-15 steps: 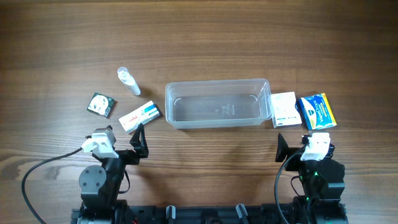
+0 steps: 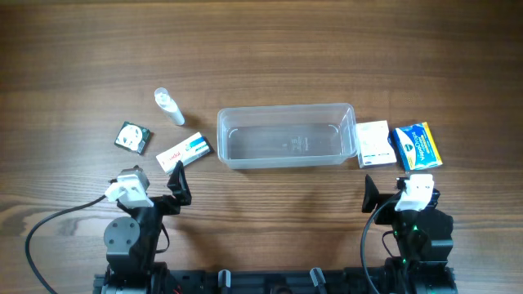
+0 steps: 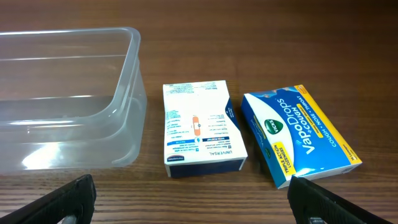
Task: Pack container
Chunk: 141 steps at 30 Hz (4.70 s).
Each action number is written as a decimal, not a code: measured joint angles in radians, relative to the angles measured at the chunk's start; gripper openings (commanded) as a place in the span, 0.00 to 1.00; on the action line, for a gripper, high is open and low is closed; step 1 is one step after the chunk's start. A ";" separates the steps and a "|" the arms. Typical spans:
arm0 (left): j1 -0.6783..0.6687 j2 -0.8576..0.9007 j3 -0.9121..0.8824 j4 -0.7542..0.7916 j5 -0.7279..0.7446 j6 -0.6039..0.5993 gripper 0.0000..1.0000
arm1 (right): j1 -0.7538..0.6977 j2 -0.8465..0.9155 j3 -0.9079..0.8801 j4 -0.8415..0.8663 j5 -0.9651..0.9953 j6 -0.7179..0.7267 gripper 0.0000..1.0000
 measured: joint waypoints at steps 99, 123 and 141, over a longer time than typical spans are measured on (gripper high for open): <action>0.000 0.000 -0.001 -0.003 0.000 0.001 1.00 | -0.106 1.651 0.921 -0.292 -0.095 0.067 0.94; 0.000 0.000 -0.001 -0.003 0.000 0.001 1.00 | -0.031 1.720 0.921 -0.183 -0.013 0.039 0.95; 0.000 0.000 -0.001 -0.003 0.000 0.001 1.00 | -0.031 1.586 0.943 -0.218 -0.002 0.049 0.99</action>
